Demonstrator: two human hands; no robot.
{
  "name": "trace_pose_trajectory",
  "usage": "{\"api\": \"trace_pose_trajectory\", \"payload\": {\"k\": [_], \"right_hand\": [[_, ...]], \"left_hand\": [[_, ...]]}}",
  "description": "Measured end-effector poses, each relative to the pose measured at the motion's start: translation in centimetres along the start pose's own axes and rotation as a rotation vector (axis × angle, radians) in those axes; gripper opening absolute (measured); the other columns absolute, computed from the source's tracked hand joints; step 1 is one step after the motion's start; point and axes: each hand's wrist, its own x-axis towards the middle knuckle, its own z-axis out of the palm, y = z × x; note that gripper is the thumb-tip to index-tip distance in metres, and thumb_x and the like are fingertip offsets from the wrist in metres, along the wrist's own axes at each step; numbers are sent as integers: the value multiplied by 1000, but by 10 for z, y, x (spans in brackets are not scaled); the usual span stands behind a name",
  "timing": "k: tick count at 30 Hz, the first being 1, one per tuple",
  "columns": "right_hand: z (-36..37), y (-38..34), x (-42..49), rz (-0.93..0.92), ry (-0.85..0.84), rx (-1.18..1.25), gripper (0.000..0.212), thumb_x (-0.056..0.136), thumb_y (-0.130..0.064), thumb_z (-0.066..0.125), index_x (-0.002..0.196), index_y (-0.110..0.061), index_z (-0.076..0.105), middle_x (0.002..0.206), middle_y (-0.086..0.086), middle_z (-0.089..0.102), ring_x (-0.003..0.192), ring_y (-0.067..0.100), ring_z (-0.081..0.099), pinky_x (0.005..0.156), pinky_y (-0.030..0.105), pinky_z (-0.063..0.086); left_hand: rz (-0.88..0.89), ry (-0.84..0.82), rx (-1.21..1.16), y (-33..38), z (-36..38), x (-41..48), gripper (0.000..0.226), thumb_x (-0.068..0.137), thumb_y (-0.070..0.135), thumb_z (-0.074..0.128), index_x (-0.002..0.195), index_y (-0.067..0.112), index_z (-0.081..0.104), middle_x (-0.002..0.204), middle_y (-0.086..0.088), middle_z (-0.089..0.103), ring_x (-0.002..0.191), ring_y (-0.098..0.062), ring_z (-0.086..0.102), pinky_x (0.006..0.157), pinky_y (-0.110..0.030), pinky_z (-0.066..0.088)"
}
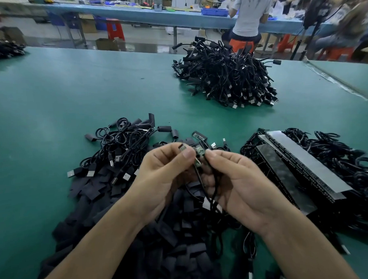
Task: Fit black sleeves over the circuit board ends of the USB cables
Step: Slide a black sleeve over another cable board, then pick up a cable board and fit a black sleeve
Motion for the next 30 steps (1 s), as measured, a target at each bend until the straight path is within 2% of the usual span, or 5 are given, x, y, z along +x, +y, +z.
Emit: {"api": "trace_pose_trajectory", "payload": {"k": [9, 14, 17, 22, 30], "right_hand": [[-32, -26, -3, -439, 532, -1108, 10, 94, -25, 61, 88, -26, 69, 67, -15, 62, 58, -3, 57, 60, 20, 44], [-26, -15, -11, -308, 504, -1786, 34, 92, -19, 63, 122, -36, 64, 118, -6, 60, 105, 20, 55, 87, 39, 50], [-14, -5, -8, -554, 335, -1748, 36, 84, 1, 67, 110, -24, 74, 110, -3, 64, 101, 22, 54, 88, 37, 48], [-18, 23, 4, -363, 96, -1807, 33, 100, -26, 51, 133, -24, 54, 121, -4, 52, 112, 20, 49, 92, 31, 44], [-25, 35, 13, -258, 250, -1691, 32, 99, -39, 53, 124, -20, 59, 103, -7, 37, 97, 20, 55, 74, 26, 37]], "left_hand": [[58, 342, -156, 31, -27, 12, 22, 89, 39, 55, 80, 20, 61, 53, 9, 41, 35, 0, 33, 39, -14, 40], [-12, 403, 479, 26, -39, 13, 25, 95, 38, 59, 96, 22, 78, 52, 15, 41, 38, -3, 30, 36, -13, 29], [55, 367, 898, 14, -39, 14, 26, 102, 25, 52, 120, 22, 71, 72, 40, 49, 40, 4, 46, 41, -6, 32], [31, 279, 1038, 9, -43, 13, 34, 100, 16, 56, 129, 30, 64, 47, 16, 47, 42, -4, 32, 45, -12, 30], [196, 255, 989, 2, -30, 8, 21, 91, 15, 67, 86, 36, 63, 72, 7, 67, 47, -15, 61, 51, -23, 49]]}}
